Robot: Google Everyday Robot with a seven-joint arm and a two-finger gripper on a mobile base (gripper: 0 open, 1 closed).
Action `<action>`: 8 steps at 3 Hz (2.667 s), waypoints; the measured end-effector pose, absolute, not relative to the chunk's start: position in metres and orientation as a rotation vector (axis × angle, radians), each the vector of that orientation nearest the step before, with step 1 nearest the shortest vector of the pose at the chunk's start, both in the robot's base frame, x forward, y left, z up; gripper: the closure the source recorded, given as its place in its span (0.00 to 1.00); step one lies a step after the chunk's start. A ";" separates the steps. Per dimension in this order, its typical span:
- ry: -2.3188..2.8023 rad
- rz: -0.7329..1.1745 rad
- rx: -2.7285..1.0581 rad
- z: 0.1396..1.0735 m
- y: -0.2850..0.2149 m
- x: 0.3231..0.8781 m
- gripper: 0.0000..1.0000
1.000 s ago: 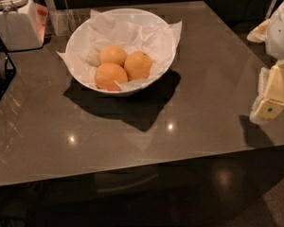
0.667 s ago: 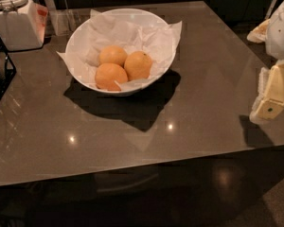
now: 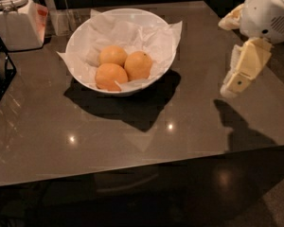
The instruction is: Pick orange from white bowl
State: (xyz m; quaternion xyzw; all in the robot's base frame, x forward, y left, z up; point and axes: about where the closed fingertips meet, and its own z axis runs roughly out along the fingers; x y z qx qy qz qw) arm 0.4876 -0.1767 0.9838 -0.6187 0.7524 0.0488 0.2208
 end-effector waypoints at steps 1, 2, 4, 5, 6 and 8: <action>1.920 0.308 -1.686 1.007 -0.136 0.537 0.00; 1.922 0.285 -1.682 1.010 -0.138 0.535 0.00; 1.805 0.427 -1.601 1.005 -0.102 0.564 0.00; 1.724 0.510 -1.633 1.001 -0.065 0.591 0.00; 1.718 0.513 -1.634 1.002 -0.062 0.593 0.00; 1.690 0.570 -1.662 0.982 -0.036 0.598 0.00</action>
Offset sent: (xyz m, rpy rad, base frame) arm 0.0381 0.0330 0.0144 0.1318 -0.0086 0.0697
